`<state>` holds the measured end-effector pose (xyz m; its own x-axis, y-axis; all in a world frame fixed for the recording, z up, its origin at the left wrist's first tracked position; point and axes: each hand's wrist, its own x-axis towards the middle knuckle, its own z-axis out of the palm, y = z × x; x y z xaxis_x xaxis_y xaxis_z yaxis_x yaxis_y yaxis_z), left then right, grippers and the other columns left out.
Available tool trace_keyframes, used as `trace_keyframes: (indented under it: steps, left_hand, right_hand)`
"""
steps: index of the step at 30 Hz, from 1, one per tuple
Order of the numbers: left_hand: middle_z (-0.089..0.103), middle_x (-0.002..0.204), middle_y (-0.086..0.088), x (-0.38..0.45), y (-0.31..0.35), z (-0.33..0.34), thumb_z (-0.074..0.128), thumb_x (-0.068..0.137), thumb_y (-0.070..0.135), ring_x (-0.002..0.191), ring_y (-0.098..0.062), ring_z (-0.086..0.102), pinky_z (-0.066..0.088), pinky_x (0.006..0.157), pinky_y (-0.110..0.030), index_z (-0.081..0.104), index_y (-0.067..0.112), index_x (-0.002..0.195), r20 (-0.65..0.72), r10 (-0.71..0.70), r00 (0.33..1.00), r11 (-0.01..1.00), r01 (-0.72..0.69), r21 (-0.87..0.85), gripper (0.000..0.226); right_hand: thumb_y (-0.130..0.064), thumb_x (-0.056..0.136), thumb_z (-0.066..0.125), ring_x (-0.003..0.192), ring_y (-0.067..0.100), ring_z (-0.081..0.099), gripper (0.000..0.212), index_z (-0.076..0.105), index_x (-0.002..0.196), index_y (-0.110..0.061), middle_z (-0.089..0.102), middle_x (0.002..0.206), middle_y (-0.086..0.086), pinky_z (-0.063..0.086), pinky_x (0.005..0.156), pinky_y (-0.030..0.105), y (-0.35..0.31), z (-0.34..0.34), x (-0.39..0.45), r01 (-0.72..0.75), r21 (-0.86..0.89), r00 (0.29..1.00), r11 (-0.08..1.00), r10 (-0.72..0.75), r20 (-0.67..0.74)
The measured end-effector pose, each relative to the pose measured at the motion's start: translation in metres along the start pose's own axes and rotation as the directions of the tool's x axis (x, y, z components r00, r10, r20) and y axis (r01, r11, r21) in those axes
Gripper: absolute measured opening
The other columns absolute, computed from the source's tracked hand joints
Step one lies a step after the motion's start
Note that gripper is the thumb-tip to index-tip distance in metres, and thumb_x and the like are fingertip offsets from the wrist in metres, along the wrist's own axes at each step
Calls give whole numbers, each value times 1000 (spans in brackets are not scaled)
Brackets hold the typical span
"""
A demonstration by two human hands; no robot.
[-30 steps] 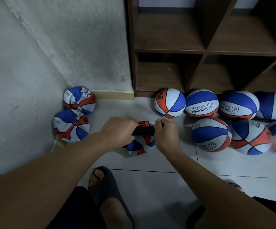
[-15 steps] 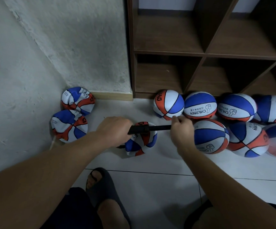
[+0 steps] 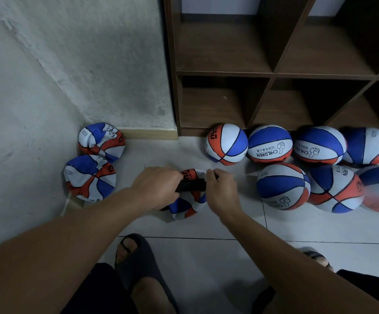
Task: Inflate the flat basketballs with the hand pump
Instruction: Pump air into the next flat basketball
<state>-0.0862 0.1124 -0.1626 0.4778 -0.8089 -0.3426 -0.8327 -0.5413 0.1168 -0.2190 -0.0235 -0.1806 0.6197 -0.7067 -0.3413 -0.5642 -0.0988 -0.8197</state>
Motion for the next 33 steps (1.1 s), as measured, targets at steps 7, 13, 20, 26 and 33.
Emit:
trace_keyframes:
  steps: [7, 13, 20, 26, 33]
  left_hand:
    - [62, 69, 6, 2, -16, 3, 65, 98, 37, 60, -13, 60, 40, 53, -30, 56, 31, 72, -28, -48, 998, 995, 46, -91, 28]
    - [63, 69, 5, -1, -22, 4, 64, 100, 43, 59, -12, 61, 40, 52, -30, 61, 30, 75, -39, -79, 996, 992, 75, -104, 28]
    - [61, 73, 7, 0, -7, -5, 66, 98, 36, 61, -13, 58, 38, 54, -30, 49, 33, 72, -55, -79, 995, 996, 76, -46, 32]
    - [61, 75, 6, -3, 1, -1, 74, 91, 31, 65, -18, 62, 46, 58, -32, 46, 34, 77, -34, -40, 999, 998, 38, -53, 31]
    - [60, 74, 7, -2, -4, -6, 69, 95, 33, 65, -15, 60, 44, 59, -32, 49, 35, 77, -46, -2, 999, 1000, 1, -18, 26]
  right_hand:
    - [-32, 110, 52, 62, 17, 48, 35, 65, 88, -8, 54, 70, 3, 42, 61, 36, -8, -40, 24, -72, 10, 997, 997, 72, -9]
    - [-27, 106, 53, 74, 23, 53, 29, 68, 97, -4, 60, 81, 10, 46, 69, 36, -3, -75, 45, -141, 111, 980, 984, 155, -122]
    - [-27, 109, 50, 65, 20, 51, 34, 57, 81, -9, 57, 72, 7, 42, 61, 36, -13, -21, 9, -39, 95, 987, 995, 53, -150]
    - [-29, 111, 47, 64, 17, 52, 40, 56, 76, -12, 57, 70, 4, 41, 60, 34, -13, 0, -5, -24, 71, 997, 997, 29, -69]
    - [-33, 111, 48, 60, 15, 48, 41, 59, 79, -10, 53, 67, 4, 40, 59, 35, -12, -2, -2, -28, 41, 999, 999, 28, 18]
